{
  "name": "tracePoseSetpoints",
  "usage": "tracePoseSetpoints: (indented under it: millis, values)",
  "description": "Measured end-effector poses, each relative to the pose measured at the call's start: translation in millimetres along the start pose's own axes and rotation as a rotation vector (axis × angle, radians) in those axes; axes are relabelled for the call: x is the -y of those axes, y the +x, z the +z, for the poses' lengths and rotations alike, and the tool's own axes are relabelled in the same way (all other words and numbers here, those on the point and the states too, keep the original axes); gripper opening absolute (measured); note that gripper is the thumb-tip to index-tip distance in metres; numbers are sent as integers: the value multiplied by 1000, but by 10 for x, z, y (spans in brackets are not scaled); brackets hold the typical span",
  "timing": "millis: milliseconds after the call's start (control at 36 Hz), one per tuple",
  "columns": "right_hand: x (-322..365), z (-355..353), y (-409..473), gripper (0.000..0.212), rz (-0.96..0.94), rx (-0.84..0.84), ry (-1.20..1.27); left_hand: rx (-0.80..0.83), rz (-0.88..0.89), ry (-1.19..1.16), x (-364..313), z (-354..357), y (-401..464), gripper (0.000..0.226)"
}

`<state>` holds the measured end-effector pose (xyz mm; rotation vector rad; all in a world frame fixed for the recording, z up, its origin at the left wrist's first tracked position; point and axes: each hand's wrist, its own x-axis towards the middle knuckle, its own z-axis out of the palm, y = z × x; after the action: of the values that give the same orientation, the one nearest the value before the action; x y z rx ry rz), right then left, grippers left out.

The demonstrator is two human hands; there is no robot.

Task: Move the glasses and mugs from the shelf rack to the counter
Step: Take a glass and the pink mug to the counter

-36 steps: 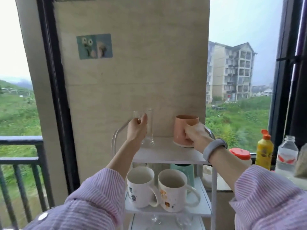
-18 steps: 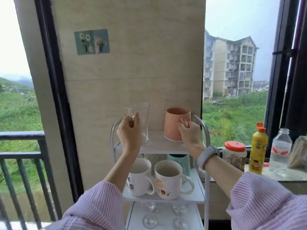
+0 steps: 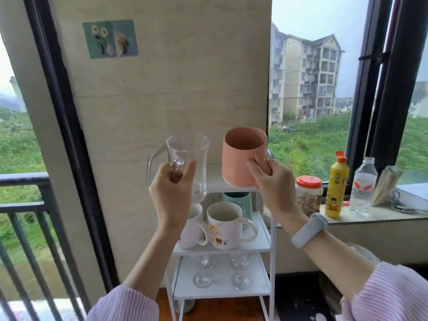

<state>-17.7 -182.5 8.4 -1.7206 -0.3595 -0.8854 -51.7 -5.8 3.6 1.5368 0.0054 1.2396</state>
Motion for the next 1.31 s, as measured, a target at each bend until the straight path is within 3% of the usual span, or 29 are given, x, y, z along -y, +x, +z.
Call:
tracePoseSetpoints:
  millis: [306,639,917,1111,1306]
  values:
    - [-70,-1324,-704,32,64,-28,-27,196,17,-70,-438,383,-1050,48]
    - [-416,-3905,-1588,35,260,-188,-287,586,-66,-219,-1358,1500,-3204,46]
    - [-613,-6231,-2894,36,603,-496,-483,1017,-249,-359,-2336,2437,-5592,40]
    - [-593,-7451,-3669,44,730,-735,-742,1369,-233,-463,-2986,2927,-6992,41]
    - [-613,-8555,-4120,49,886,-966,-849,1630,-220,-553,-3580,3501,-8273,38]
